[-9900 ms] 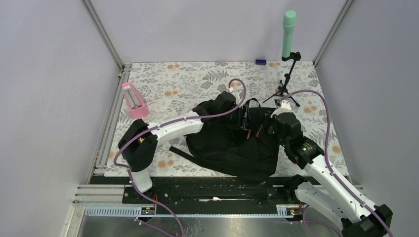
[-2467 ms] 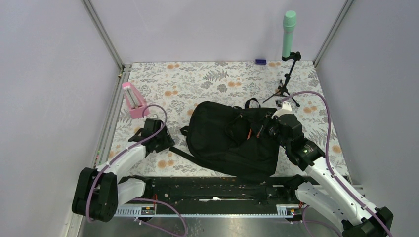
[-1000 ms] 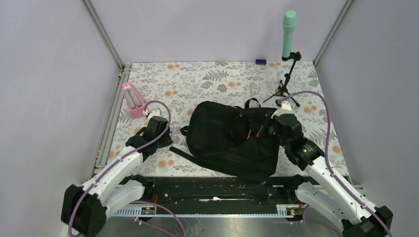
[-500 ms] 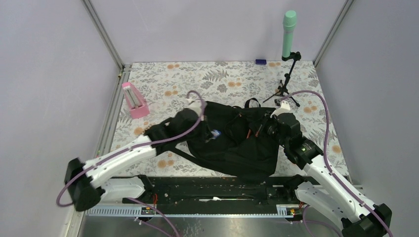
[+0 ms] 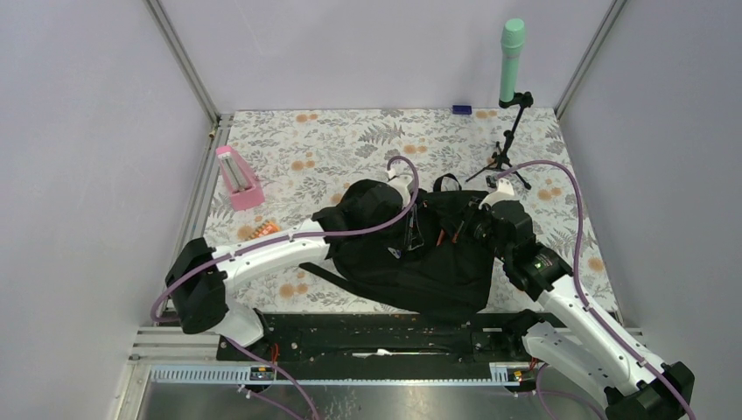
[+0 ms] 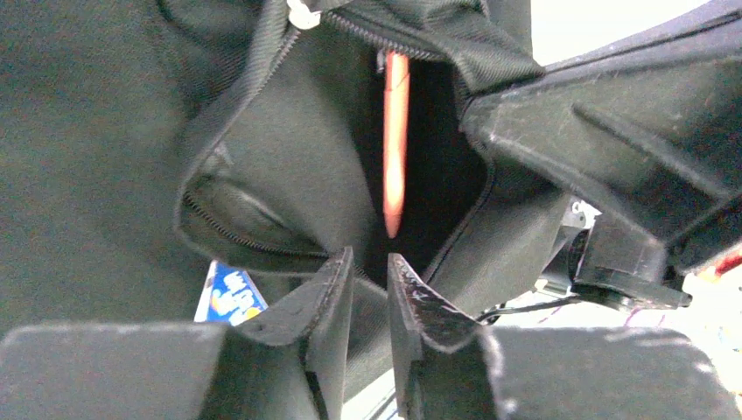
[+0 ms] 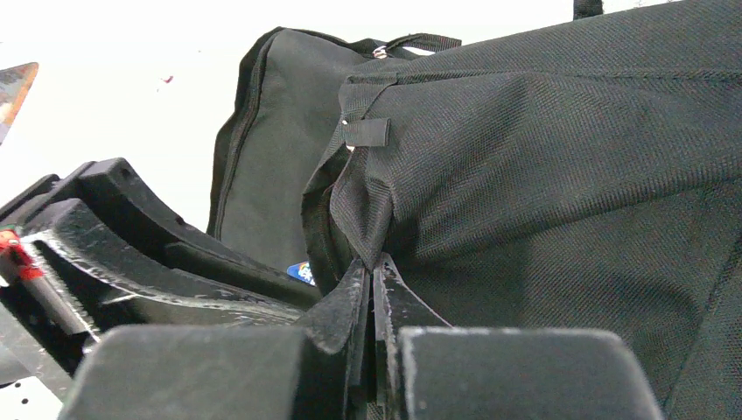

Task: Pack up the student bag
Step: Place the personal item in the student bag, then pick up the personal item from the student bag.

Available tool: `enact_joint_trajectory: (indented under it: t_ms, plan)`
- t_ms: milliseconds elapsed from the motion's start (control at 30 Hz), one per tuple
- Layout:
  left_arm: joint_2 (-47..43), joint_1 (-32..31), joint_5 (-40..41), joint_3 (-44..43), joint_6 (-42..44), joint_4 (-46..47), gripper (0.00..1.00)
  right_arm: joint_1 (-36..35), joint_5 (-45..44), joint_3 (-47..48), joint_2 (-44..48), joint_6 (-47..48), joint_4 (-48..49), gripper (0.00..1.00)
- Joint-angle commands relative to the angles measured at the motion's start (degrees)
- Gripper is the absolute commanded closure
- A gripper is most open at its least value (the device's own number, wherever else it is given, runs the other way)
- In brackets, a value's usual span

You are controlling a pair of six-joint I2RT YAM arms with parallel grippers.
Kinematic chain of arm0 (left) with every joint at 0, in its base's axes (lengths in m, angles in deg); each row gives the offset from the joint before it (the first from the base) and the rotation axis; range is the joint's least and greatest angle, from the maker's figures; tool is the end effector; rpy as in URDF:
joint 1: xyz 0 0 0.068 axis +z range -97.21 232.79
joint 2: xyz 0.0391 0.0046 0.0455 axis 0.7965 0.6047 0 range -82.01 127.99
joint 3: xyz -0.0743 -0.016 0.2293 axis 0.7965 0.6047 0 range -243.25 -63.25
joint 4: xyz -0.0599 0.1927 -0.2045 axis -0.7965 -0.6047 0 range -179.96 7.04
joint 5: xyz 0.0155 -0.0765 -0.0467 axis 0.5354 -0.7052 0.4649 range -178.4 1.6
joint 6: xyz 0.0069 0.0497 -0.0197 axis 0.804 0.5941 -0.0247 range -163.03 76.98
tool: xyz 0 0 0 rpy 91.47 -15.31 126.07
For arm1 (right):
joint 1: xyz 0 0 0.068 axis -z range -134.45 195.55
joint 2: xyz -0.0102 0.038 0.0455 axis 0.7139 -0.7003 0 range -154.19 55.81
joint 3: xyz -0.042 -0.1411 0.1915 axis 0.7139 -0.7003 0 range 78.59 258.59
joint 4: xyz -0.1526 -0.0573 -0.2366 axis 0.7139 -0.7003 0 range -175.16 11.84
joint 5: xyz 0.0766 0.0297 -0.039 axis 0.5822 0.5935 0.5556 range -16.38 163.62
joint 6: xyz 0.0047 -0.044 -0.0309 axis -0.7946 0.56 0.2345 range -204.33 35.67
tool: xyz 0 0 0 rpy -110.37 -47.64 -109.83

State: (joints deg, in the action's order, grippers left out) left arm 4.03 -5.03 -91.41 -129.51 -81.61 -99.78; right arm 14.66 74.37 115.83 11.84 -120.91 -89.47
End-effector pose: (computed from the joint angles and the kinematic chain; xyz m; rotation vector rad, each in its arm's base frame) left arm 0.1947 -0.3130 0.2434 0.4309 2.3532 -0.9390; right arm 0.2015 0.1211 0.2679 0.0883 1.9675 0.8046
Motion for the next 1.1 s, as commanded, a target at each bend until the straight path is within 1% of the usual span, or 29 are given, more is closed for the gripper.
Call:
enact_joint_trajectory:
  t_ms: [0, 100, 200, 300, 467, 600, 733, 967, 1067]
  plan:
    - [-7.4, -0.1, 5.7, 3.6, 1.6, 1.1, 0.74, -0.5, 4.1, 2.0, 1.4, -1.7, 5.8, 1.0]
    - [-12.0, -0.1, 8.5, 8.1, -0.3, 1.1, 0.65, -0.5, 4.3, 2.1, 0.7, -1.7, 6.0, 1.0]
    - [-15.0, 0.1, 12.6, 11.8, -5.0, -0.3, 0.58, -0.5, 4.7, 1.8, 0.5, -2.1, 6.5, 1.0]
    - [-16.3, 1.1, 13.8, 14.3, -7.9, 0.2, 0.54, -0.5, 4.8, 1.6, 0.7, -2.2, 6.5, 1.0]
    - [-16.4, 3.9, 8.9, 16.8, -11.0, 6.4, 0.54, -0.5, 5.0, 1.6, 0.7, -2.5, 6.5, 1.0]
    - [-14.9, 5.2, 6.6, 16.4, -12.1, 7.6, 0.54, -0.5, 5.3, 1.7, 0.8, -2.7, 6.5, 1.0]
    - [-14.8, 6.2, 3.7, 18.8, -14.0, 12.4, 0.54, -0.5, 5.2, 1.5, 0.9, -2.8, 6.5, 1.0]
    - [-11.8, 6.6, -0.5, 18.7, -15.8, 14.7, 0.56, -0.5, 5.4, 1.4, 0.9, -3.2, 6.7, 1.0]
    - [-11.2, 6.6, -0.8, 18.4, -16.1, 15.1, 0.58, -0.5, 5.2, 1.3, 1.1, -3.2, 6.7, 1.0]
